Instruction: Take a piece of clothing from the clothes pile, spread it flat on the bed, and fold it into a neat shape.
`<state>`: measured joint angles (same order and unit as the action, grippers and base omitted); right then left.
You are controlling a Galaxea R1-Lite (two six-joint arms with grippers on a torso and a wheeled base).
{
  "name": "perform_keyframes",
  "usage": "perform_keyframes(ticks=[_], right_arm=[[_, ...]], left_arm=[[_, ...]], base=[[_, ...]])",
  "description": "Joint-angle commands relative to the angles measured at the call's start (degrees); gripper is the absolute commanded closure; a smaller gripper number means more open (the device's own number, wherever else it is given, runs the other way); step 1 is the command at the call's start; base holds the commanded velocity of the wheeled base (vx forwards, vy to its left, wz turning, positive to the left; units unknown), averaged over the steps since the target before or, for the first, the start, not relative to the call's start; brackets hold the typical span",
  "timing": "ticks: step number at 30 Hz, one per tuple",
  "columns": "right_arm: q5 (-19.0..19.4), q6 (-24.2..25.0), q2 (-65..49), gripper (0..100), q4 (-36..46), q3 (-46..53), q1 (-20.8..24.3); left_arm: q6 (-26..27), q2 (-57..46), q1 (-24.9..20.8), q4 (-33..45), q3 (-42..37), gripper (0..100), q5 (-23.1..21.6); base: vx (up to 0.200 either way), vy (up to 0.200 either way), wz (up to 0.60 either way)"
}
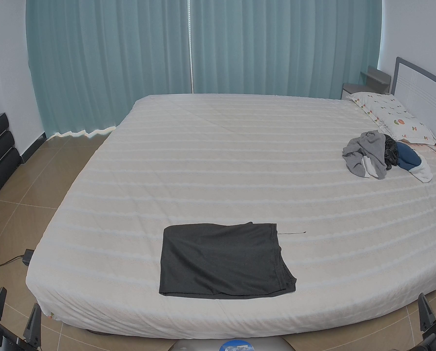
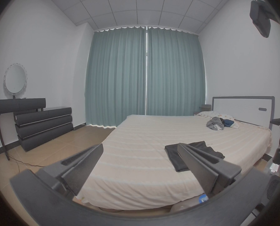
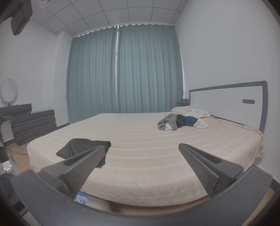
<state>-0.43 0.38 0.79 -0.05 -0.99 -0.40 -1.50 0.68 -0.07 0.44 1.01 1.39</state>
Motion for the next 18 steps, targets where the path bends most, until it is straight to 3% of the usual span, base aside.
perform_keyframes(ticks=[1, 18], right_arm=[[0.2, 0.0, -0.6, 0, -0.1, 1.0, 0.1], [0.3, -0.1, -0.5, 0, -0.1, 1.0, 0.1]], left_arm=[[0.2, -0.4, 0.1, -0.3, -0.8, 0, -0.2], [1.3, -0.5, 0.0, -0.4, -0.9, 0, -0.5]], base=[[0.0, 0.0, 0.0], [0.0, 0.0, 0.0]])
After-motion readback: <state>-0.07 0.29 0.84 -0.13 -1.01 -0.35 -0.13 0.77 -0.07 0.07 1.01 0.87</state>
